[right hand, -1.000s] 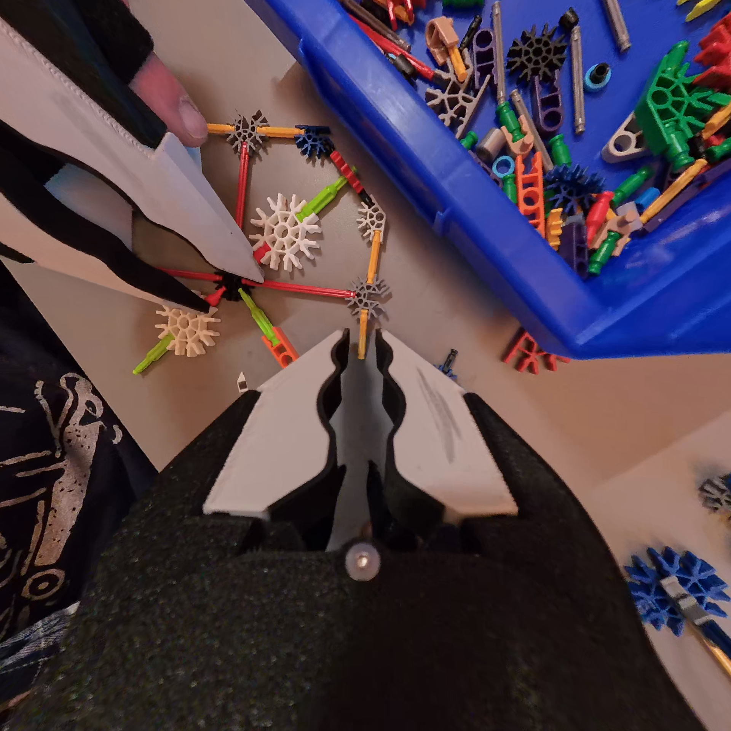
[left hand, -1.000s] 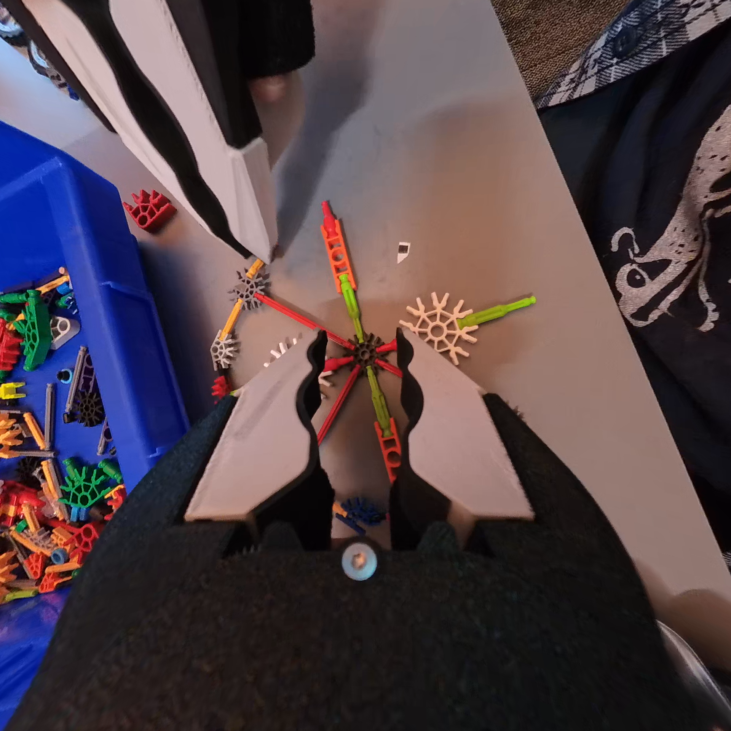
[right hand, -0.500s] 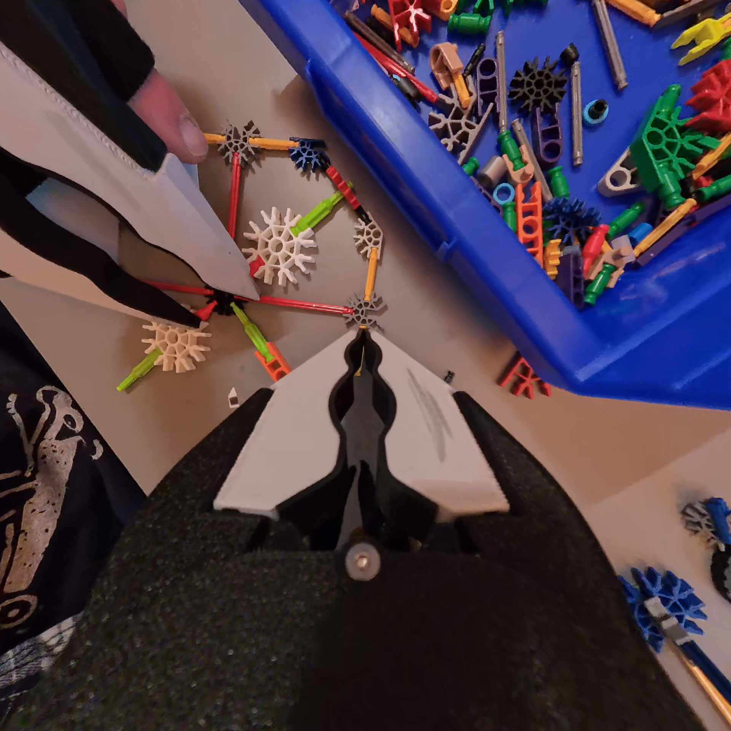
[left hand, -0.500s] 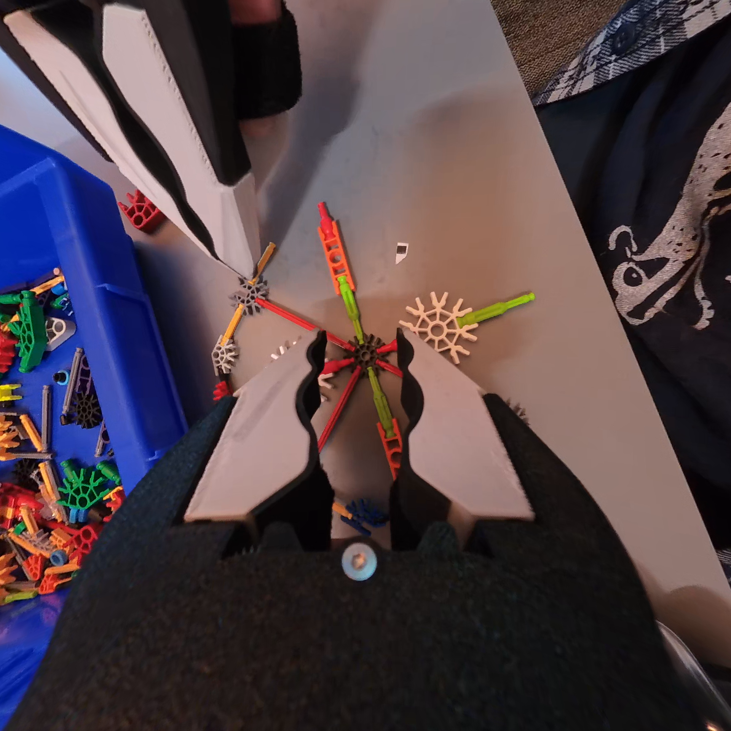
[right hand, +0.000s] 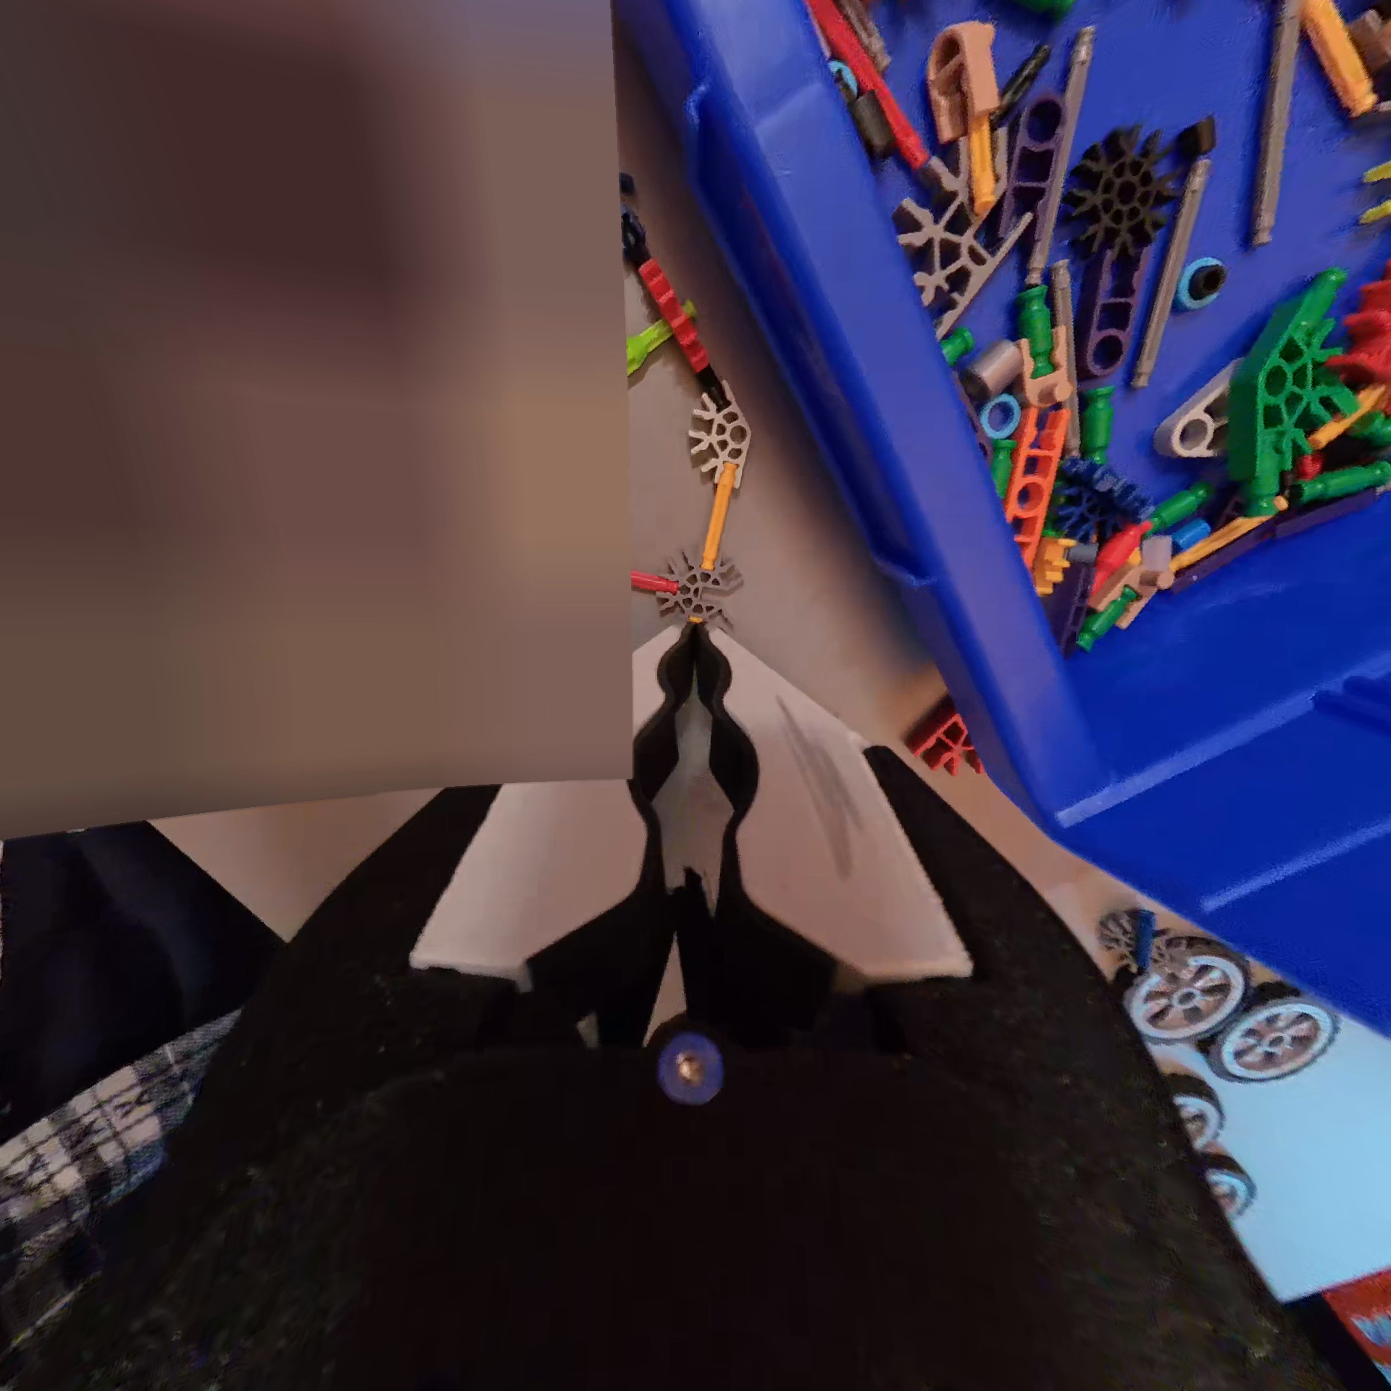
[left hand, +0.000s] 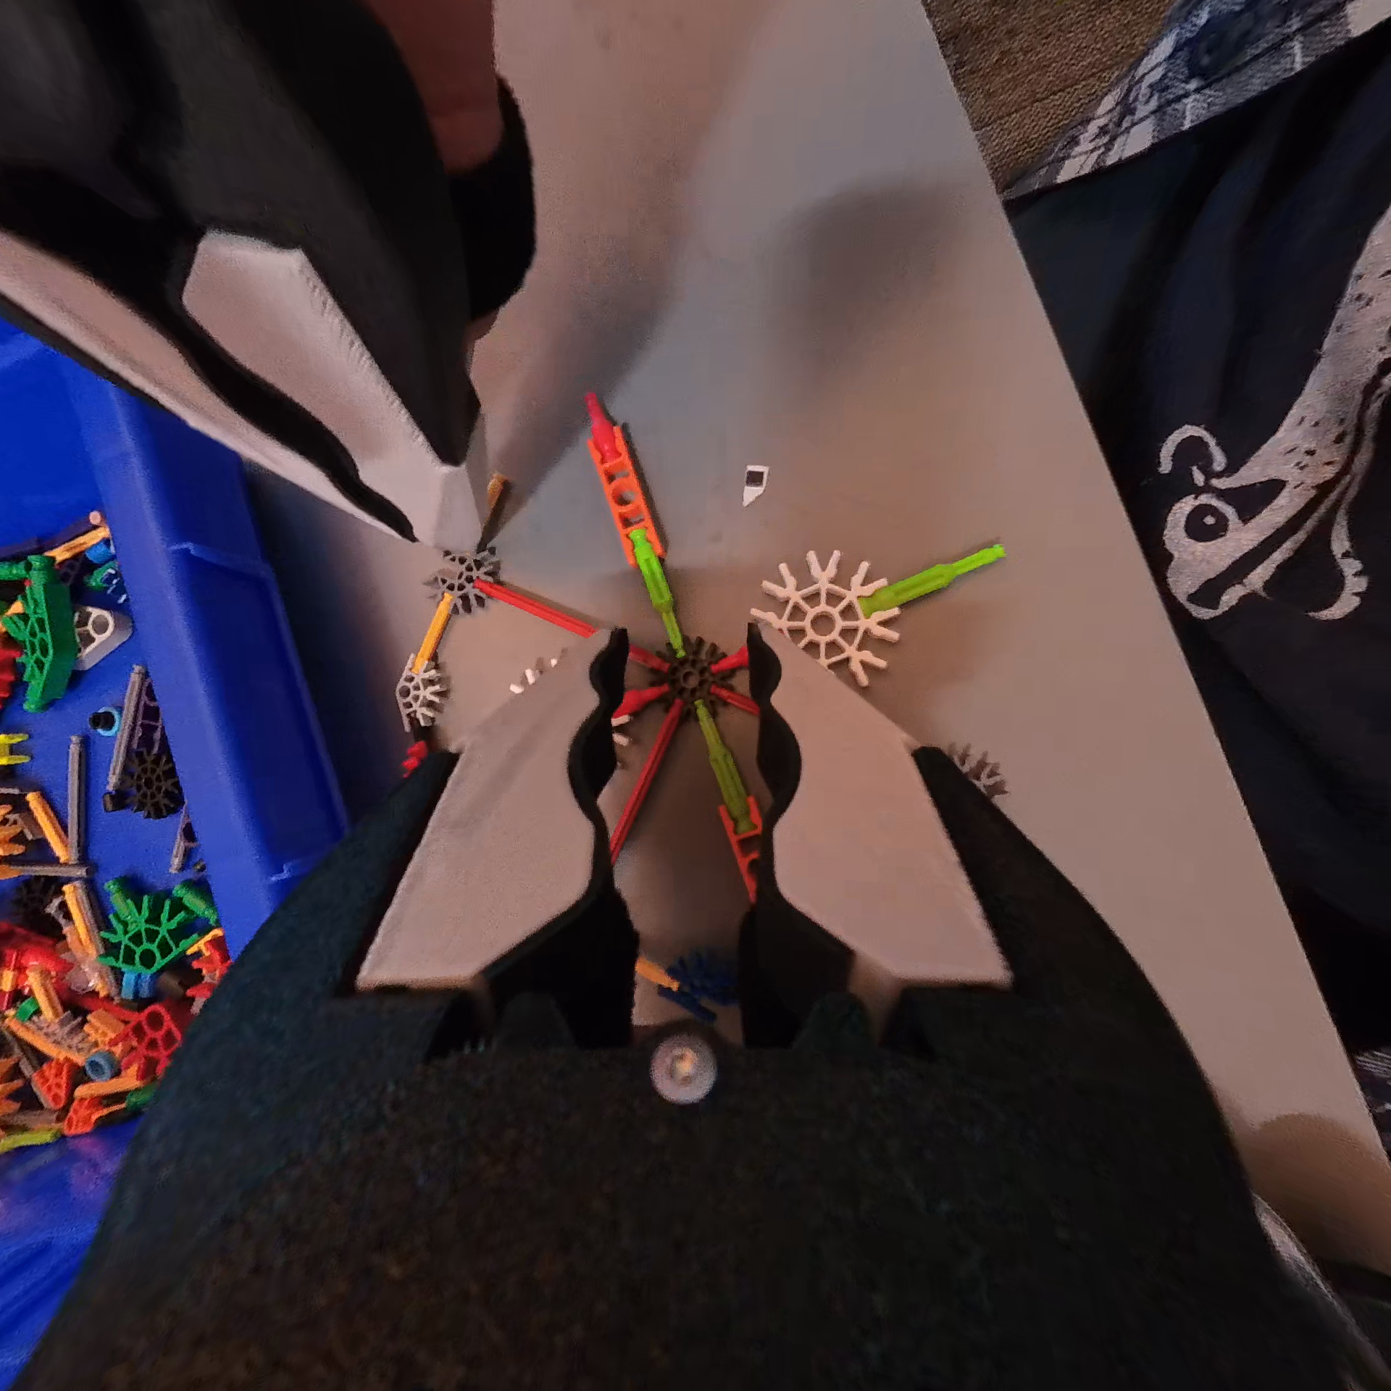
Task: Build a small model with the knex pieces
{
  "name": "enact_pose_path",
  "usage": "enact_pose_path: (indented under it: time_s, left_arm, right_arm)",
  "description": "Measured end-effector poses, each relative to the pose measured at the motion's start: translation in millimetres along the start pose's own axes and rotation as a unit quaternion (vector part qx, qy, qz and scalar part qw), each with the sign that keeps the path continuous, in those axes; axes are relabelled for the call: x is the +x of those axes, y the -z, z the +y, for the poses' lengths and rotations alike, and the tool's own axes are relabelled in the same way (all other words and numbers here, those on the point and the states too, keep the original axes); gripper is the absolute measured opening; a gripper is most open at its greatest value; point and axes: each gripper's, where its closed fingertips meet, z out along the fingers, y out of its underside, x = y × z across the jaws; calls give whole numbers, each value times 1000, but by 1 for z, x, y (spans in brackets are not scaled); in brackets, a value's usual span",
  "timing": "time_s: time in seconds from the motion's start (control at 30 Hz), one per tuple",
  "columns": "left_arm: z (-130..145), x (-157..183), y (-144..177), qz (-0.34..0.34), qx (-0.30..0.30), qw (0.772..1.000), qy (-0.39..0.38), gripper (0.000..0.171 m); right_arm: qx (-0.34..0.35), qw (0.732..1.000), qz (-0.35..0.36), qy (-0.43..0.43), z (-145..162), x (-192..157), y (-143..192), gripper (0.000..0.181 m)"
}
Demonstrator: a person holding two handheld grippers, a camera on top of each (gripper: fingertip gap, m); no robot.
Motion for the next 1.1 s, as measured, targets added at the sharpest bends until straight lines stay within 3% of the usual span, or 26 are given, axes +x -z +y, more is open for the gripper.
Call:
enact_pose_path:
  time_s: [0.03,0.23,0.43,0.73,1.1]
  left_arm:
    - [0,1,1,1,-3,1000,-4,33]
    - [2,1,17,-18,-5,1000,-4,35]
    - [7,-5,54,-65,18,997,21,35]
    - [33,-17,105,-131,35,988,71,36]
    - [47,-18,137,-180,27,980,81,36]
  right_arm:
    - [-11,1000,0,7,0,0,0,0]
    - [-68,997,16,36,0,2,-1,0]
    - [25,999,-23,-24,-7,7,17,0]
    - [92,994,-16,-52,9,17,51,0]
    - [164,984,-9,-67,21,7,68,1]
